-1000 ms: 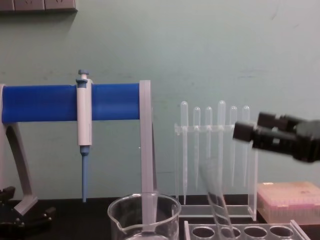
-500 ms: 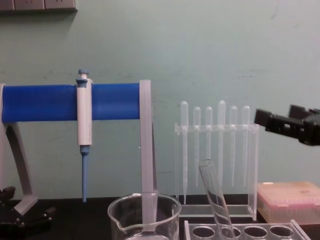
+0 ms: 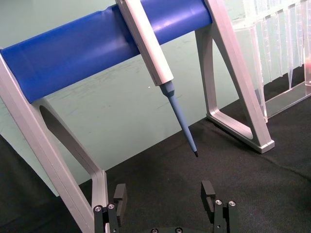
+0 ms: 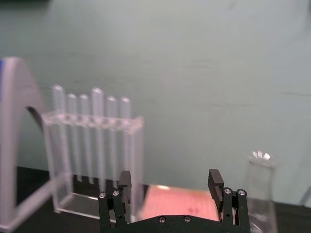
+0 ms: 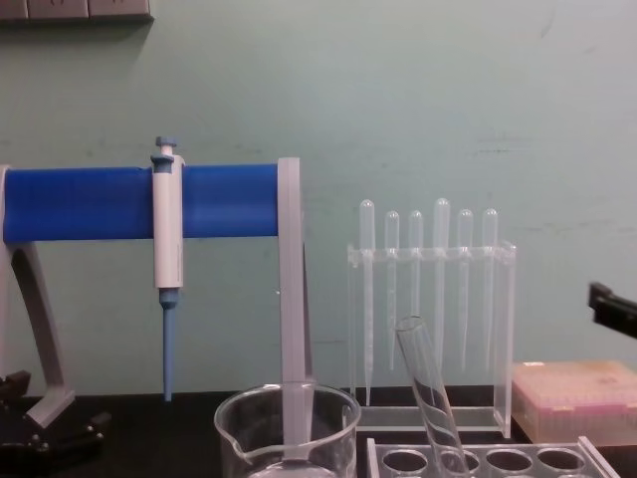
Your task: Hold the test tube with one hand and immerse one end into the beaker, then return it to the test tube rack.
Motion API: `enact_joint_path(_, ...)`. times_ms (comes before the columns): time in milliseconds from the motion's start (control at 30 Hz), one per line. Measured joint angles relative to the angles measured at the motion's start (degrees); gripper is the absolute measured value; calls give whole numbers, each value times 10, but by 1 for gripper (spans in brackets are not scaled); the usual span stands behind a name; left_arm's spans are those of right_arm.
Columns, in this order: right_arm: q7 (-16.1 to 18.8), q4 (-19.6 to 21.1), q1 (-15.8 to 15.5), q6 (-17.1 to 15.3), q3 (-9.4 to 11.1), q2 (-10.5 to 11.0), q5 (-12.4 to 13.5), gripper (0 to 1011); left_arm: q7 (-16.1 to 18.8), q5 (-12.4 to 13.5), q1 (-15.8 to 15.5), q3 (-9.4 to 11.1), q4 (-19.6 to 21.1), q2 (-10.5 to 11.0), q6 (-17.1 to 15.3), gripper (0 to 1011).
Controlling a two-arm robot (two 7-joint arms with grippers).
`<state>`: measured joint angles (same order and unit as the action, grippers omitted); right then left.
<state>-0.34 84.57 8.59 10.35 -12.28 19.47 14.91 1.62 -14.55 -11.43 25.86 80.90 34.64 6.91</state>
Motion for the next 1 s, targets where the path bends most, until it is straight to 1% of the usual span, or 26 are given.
enact_joint_path(100, -21, -10, -7, -3, 6, -9, -16, 1003, 0, 0, 0, 0, 0, 0, 0, 1000)
enact_joint_path(333, -28, -21, -13, -23, 14, -17, -25, 1003, 0, 0, 0, 0, 0, 0, 0, 1000)
enact_joint_path(533, -18, -27, -14, -35, 17, -21, -28, 1002, 0, 0, 0, 0, 0, 0, 0, 1000)
enact_joint_path(667, -1, -33, -14, -37, 17, -21, -30, 1002, 0, 0, 0, 0, 0, 0, 0, 1000)
enact_joint_path(700, 8, -36, -14, -36, 15, -21, -30, 1003, 0, 0, 0, 0, 0, 0, 0, 1000)
enact_joint_path(1000, 5, -34, -14, -36, 15, -20, -30, 1003, 0, 0, 0, 0, 0, 0, 0, 1000)
